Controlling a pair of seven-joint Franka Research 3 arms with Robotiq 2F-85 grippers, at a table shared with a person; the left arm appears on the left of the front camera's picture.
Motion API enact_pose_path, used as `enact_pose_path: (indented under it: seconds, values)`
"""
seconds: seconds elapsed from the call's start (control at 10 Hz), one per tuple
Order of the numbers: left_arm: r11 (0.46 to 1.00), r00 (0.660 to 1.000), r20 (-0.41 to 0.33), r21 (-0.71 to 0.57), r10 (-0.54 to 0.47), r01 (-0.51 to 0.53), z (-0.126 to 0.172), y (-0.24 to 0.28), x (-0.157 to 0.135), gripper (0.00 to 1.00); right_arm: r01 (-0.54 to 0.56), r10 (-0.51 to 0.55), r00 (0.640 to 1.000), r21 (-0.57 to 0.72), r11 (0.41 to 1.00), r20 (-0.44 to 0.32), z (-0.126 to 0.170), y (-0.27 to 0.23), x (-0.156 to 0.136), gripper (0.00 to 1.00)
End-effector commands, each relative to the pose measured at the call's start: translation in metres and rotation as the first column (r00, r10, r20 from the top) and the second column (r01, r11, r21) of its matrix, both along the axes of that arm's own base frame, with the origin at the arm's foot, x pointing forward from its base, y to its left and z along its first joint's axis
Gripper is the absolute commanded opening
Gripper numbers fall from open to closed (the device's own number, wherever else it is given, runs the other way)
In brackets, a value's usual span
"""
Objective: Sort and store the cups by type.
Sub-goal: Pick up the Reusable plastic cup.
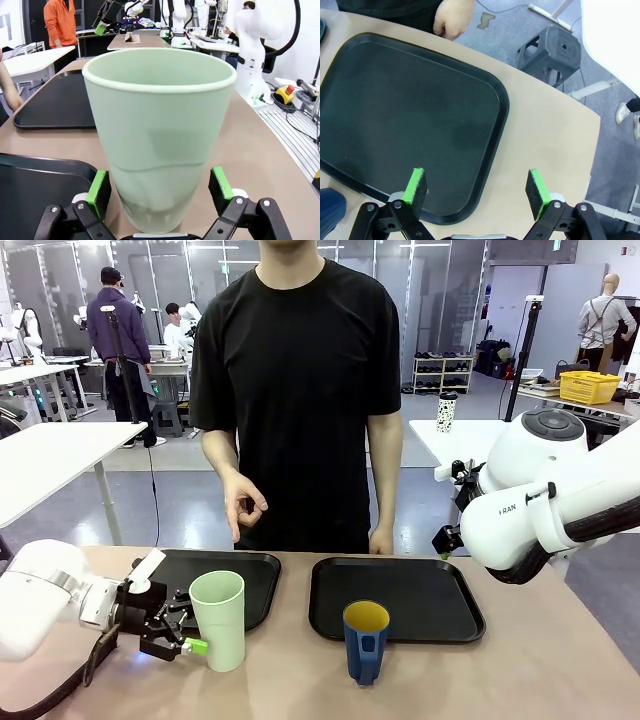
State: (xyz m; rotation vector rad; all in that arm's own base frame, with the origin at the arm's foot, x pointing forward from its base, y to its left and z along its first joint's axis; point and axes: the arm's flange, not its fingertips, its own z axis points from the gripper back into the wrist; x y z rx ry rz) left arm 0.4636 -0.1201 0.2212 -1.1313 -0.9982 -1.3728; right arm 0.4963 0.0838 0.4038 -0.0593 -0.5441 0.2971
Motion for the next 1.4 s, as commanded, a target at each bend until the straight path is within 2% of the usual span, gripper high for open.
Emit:
enact_pose_path:
  seconds: [0.0, 0.9, 1.3]
  values:
    - [0.999, 1.0, 0.007, -0.049, -0.011, 0.011, -0.006, -0.013, 0.007, 1.0, -0.001, 0.001, 1.0, 0.0, 1.0, 0.001, 0.0, 0.0, 0.0, 1.0]
    - [0.994, 1.0, -0.003, -0.107, -0.013, 0.012, -0.016, -0.029, 0.013, 1.0, -0.001, 0.001, 1.0, 0.0, 1.0, 0.001, 0.0, 0.0, 0.0, 1.0]
    - [0.988, 0.998, -0.007, -0.14, -0.067, 0.066, -0.017, -0.031, 0.013, 0.6, -0.001, 0.001, 1.0, 0.0, 1.0, 0.001, 0.0, 0.0, 0.0, 1.0]
